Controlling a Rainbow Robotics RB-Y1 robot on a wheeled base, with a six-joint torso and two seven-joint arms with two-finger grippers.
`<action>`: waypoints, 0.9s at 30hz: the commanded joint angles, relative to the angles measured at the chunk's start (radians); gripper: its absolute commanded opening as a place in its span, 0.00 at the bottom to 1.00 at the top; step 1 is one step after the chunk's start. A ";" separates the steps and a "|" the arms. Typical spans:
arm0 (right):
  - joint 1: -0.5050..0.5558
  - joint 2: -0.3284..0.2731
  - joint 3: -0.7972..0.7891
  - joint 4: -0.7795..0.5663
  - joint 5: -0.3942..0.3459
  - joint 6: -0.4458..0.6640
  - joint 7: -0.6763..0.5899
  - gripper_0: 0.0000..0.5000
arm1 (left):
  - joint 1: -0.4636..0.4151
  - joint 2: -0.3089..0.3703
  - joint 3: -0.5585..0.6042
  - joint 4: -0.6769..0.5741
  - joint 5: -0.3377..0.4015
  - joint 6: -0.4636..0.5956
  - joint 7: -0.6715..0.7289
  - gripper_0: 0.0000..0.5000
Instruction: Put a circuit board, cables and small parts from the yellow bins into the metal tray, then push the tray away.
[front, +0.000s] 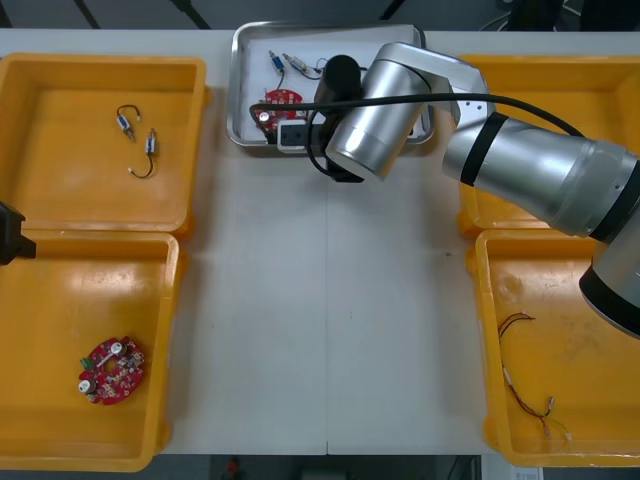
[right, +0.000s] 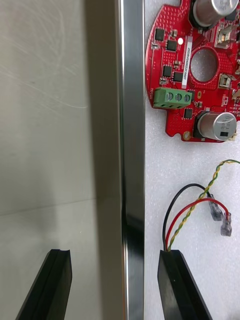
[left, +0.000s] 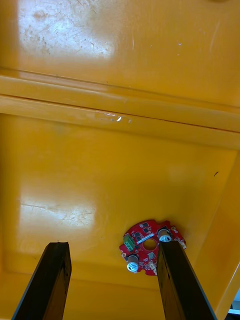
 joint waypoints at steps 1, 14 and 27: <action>-0.051 -0.048 -0.122 -0.160 -0.043 0.138 0.027 1.00 | 0.015 0.047 0.033 -0.004 -0.009 -0.009 0.040 1.00; 0.030 -0.207 -0.317 -0.502 -0.201 0.487 -0.190 1.00 | 0.015 0.047 0.033 -0.004 -0.009 -0.009 0.040 1.00; 0.271 -0.430 -0.463 -0.854 -0.236 0.622 -0.666 1.00 | 0.015 0.047 0.033 -0.004 -0.009 -0.009 0.040 1.00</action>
